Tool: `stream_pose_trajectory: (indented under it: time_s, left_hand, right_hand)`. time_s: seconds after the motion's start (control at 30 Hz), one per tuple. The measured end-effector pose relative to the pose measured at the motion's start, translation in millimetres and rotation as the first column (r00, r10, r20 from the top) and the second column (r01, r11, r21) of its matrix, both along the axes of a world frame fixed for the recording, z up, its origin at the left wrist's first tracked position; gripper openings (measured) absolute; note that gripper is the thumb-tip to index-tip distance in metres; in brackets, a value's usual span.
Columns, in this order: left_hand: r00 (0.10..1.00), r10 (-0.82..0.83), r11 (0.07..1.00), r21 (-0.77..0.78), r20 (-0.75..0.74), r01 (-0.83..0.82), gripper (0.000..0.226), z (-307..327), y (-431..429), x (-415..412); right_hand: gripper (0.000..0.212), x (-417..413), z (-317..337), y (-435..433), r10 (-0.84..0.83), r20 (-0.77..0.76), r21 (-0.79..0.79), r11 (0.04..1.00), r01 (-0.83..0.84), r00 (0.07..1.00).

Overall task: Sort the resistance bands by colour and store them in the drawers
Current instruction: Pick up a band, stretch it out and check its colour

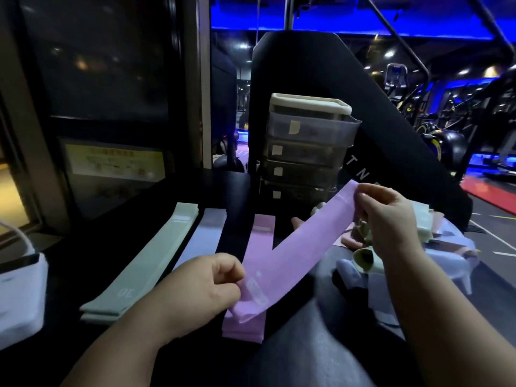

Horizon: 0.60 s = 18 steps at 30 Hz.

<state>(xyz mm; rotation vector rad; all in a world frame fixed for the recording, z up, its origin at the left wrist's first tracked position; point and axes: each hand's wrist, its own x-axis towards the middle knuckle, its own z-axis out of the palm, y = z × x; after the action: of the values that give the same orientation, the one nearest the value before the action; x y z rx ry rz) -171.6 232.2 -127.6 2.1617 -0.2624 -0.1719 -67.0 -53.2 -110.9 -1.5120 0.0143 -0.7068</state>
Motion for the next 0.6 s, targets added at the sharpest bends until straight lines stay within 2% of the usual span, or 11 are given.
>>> stream_pose_trajectory:
  time_s: [0.07, 0.2, 0.37, 0.6]
  left_hand:
    - [1.0, -0.012, 0.999, -0.031, -0.014, 0.011, 0.016, -0.1, 3.7, 1.2]
    - [1.0, -0.023, 0.996, -0.08, 0.017, 0.024, 0.021, 1.7, 9.9, 2.2]
    - [1.0, -0.029, 0.995, -0.094, 0.012, 0.03, 0.02, -1.8, 17.4, 1.8]
    - [0.999, 0.002, 0.999, -0.034, 0.052, 0.0, 0.018, -8.3, 20.2, -0.7]
  right_hand:
    - [0.018, 5.0, -2.1, 3.8, -0.002, -0.063, 0.0, 1.0, 0.002, 0.998]
    - [0.036, 13.8, 2.7, 14.2, -0.017, -0.188, -0.016, 1.0, 0.014, 0.982]
    - [0.049, 32.4, 6.0, 38.0, -0.018, -0.164, -0.091, 0.996, 0.003, 0.986]
    - [0.029, 61.1, -5.6, 71.6, -0.11, -0.183, -0.198, 0.978, 0.073, 0.977]
